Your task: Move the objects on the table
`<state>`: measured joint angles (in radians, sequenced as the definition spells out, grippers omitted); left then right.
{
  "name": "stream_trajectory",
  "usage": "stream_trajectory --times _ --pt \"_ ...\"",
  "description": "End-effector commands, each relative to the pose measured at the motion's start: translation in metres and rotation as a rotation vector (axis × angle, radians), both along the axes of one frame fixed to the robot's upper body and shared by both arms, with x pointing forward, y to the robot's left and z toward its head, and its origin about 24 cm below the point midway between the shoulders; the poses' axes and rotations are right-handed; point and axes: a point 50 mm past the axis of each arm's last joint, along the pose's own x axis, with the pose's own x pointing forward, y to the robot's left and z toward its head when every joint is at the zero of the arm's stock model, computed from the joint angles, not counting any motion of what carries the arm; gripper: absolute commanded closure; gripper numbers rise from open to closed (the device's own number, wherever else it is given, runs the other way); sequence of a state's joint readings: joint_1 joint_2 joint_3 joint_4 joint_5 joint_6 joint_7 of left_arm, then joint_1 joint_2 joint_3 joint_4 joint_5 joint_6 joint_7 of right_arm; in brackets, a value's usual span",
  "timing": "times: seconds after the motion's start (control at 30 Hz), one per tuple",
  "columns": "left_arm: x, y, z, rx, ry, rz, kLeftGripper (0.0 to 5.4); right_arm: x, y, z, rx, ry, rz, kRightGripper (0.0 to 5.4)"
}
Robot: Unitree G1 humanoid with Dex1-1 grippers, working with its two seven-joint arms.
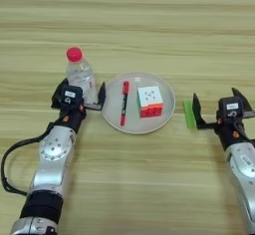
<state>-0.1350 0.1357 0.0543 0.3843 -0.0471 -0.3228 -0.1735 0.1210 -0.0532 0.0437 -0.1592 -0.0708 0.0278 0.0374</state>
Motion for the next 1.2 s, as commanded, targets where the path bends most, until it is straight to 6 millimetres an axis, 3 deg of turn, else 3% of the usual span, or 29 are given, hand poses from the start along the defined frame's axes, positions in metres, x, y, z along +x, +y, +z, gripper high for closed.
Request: stream_trajectory --times 0.03,1.2 --pt "-0.001 0.0 -0.002 0.003 0.015 0.009 0.04 -0.001 0.001 -0.003 0.013 0.033 0.017 0.0" --pt "-0.001 0.0 -0.003 0.001 0.023 0.016 0.04 -0.007 0.012 -0.034 -0.02 0.165 0.085 0.0"
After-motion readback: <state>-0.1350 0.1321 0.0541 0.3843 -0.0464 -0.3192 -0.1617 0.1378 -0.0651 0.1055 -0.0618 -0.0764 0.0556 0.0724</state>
